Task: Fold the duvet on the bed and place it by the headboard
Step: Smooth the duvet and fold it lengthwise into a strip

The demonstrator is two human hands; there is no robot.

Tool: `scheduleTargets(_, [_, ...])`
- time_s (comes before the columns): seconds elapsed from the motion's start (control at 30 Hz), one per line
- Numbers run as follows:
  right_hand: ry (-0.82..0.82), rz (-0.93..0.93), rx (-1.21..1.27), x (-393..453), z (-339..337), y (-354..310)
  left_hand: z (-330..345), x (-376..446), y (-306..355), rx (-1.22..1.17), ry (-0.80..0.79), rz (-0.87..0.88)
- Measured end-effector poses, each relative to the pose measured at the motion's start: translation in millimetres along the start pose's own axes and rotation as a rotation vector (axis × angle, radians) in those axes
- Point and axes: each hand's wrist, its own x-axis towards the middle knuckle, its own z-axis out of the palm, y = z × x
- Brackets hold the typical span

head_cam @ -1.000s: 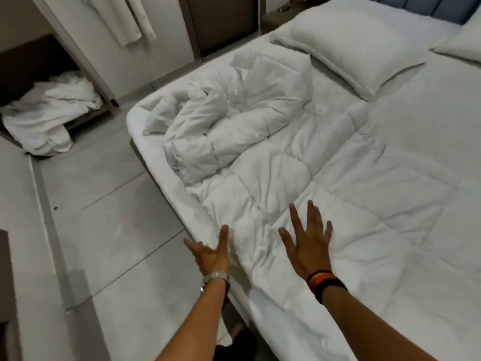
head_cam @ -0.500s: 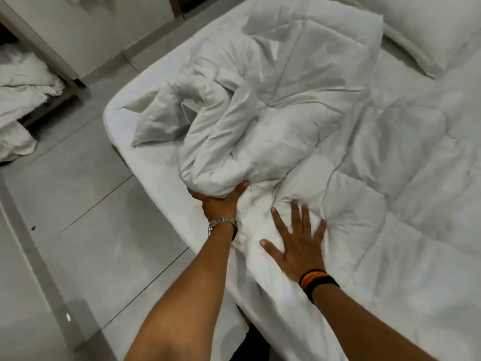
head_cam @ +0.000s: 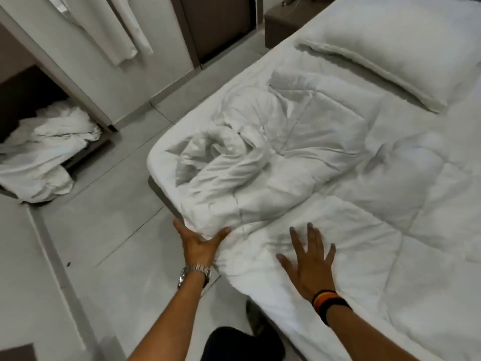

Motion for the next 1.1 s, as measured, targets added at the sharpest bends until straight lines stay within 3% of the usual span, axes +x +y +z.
scheduleTargets(0.13, [0.282, -0.070, 0.193, 74.0, -54.3, -66.6, -7.8, 61.2, 70.1, -0.073, 0.092, -0.008])
scheduleTargets(0.23, [0.381, -0.066, 0.285, 150.1, -77.0, -122.9, 1.0, 146.9, 133.3, -0.273, 0.090, -0.366])
scheduleTargets(0.33, [0.388, -0.029, 0.342, 231.7, -75.8, -170.7, 23.8, 232.0, 179.0, -0.422, -0.061, -0.601])
scheduleTargets(0.43, [0.242, -0.030, 0.249, 280.6, -46.6, -198.8, 53.2, 299.2, 203.0, -0.429, 0.009, -0.655])
scheduleTargets(0.5, [0.141, -0.005, 0.139, 288.7, -17.6, -203.6, 74.1, 335.1, 209.0, -0.304, 0.021, -0.567])
scheduleTargets(0.6, [0.155, 0.006, -0.028, 282.3, 15.3, -201.6, 100.5, 367.9, 198.3, 0.020, -0.083, -0.497])
scheduleTargets(0.7, [0.156, -0.010, -0.106, 286.0, 18.9, -207.1, 107.7, 386.3, 180.2, 0.135, -0.041, -0.435])
scheduleTargets(0.83, [0.126, -0.005, -0.128, 286.5, 6.1, -223.7, 72.6, 385.7, 166.8, -0.204, -0.022, -0.394])
scheduleTargets(1.0, [0.137, -0.080, -0.125, 310.4, -10.3, -301.5, -28.2, 429.5, 220.8, -0.394, 0.097, 0.248])
scheduleTargets(1.1, [0.162, -0.182, -0.089, 330.8, -8.5, -346.4, -97.4, 465.2, 236.1, -0.450, 0.188, 0.452])
